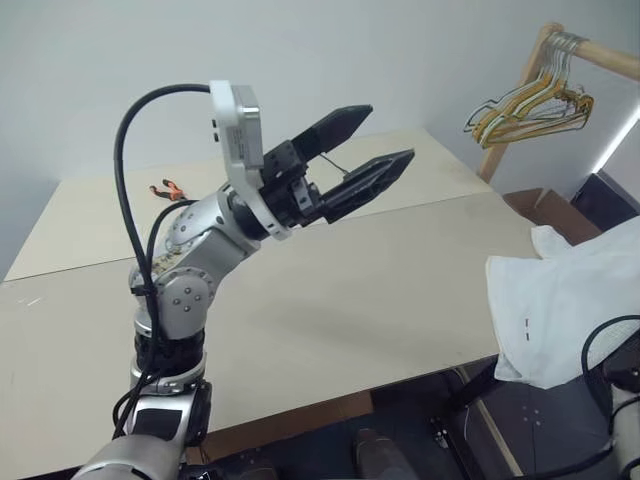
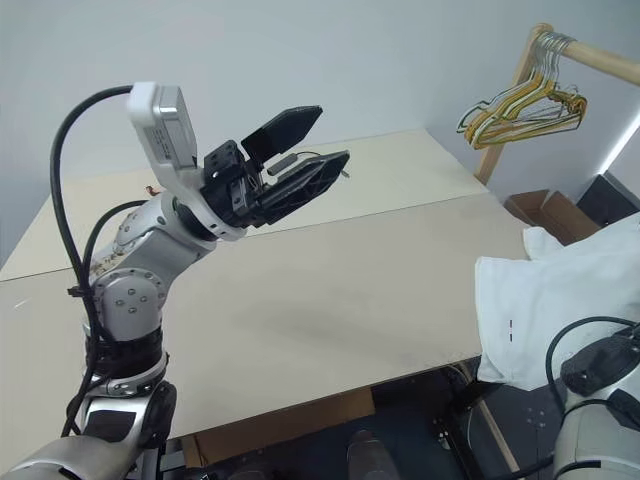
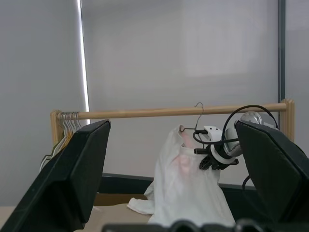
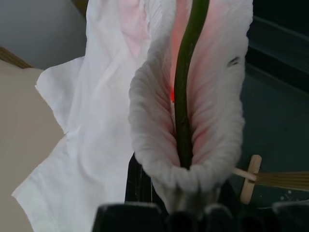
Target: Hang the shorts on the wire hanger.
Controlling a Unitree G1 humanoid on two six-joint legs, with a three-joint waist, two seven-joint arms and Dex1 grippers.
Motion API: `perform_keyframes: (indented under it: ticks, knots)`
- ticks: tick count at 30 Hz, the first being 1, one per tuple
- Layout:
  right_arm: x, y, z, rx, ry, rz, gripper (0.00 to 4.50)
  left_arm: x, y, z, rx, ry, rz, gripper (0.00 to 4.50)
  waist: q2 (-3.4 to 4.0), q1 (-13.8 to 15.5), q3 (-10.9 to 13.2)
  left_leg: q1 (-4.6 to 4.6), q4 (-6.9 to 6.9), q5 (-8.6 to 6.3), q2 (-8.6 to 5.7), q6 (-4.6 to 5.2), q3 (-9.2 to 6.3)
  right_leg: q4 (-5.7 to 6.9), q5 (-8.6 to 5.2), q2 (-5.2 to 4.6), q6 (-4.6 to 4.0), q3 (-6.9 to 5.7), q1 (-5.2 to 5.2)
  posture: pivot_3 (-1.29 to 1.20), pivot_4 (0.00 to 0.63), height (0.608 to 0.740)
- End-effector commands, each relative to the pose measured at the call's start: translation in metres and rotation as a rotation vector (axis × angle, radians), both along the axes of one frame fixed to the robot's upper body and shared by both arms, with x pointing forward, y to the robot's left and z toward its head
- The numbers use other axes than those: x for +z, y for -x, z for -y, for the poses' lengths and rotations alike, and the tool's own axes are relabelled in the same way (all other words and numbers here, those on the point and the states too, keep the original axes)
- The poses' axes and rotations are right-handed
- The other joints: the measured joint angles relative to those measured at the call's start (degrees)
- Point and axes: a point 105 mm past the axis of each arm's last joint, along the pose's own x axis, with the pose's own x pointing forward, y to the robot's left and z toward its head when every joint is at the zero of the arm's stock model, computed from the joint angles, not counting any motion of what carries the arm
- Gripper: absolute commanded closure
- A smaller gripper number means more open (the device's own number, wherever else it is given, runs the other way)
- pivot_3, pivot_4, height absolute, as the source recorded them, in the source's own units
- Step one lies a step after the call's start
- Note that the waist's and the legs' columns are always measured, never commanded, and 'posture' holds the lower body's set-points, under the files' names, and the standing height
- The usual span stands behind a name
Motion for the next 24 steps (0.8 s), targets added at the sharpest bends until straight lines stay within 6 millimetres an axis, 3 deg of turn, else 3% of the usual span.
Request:
perform_keyframes:
  ticks: [1,5,8,12,21,22,24]
  knots:
    - [0.005,0.003,0.007,-0.016,0.039,0.028,4.5,0.005,0.004,-0.002,0.004,0.004,0.042,0.03,0.0,-0.03,0.0,0.01,0.0,-0.01,0.0,0.02,0.05,-0.02,0.0,0.0,0.02,0.04,0.0,-0.19,0.02,0.74]
    - [-0.014,0.005,0.008,-0.025,0.053,-0.032,4.5,0.005,0.004,-0.002,0.007,0.0,0.044,0.03,-0.02,-0.09,0.01,0.04,0.0,-0.03,-0.01,0.06,0.22,-0.08,0.01,0.01,0.13,0.23,0.01,-0.19,0.019,0.74]
    - [-0.013,0.005,0.007,-0.013,0.092,-0.042,4.5,0.004,0.004,-0.003,0.006,-0.003,0.046,0.03,-0.02,-0.27,0.0,0.04,0.01,-0.03,-0.01,0.06,0.34,-0.22,0.07,0.01,0.25,0.35,0.01,-0.19,0.021,0.74]
    - [-0.006,0.001,0.001,0.015,0.158,-0.044,3.45,0.003,0.006,-0.002,-0.003,-0.004,0.045,0.0,-0.01,-0.87,0.0,0.01,0.0,-0.04,0.0,0.06,0.44,-0.46,0.15,0.02,0.36,0.46,0.06,-0.19,0.024,0.74]
    - [0.012,-0.001,-0.002,0.018,0.276,-0.044,0.3,0.002,0.009,-0.003,-0.033,-0.011,0.048,0.0,0.04,-1.37,-0.03,-0.01,0.0,-0.07,-0.02,0.12,0.64,-0.64,0.23,0.01,0.5,0.68,0.05,-0.19,0.025,0.74]
    - [0.013,0.0,-0.002,0.013,0.289,-0.046,0.03,0.002,0.009,-0.003,-0.036,-0.012,0.049,0.0,0.04,-1.37,-0.03,-0.01,0.0,-0.07,-0.02,0.11,0.65,-0.64,0.23,0.01,0.5,0.68,0.05,-0.19,0.025,0.74]
    - [0.018,0.001,-0.002,-0.001,0.326,-0.042,0.03,0.002,0.01,-0.004,-0.04,-0.013,0.05,0.0,0.04,-1.36,-0.03,-0.02,0.0,-0.08,-0.02,0.13,0.65,-0.64,0.23,0.02,0.5,0.68,0.05,-0.19,0.025,0.74]
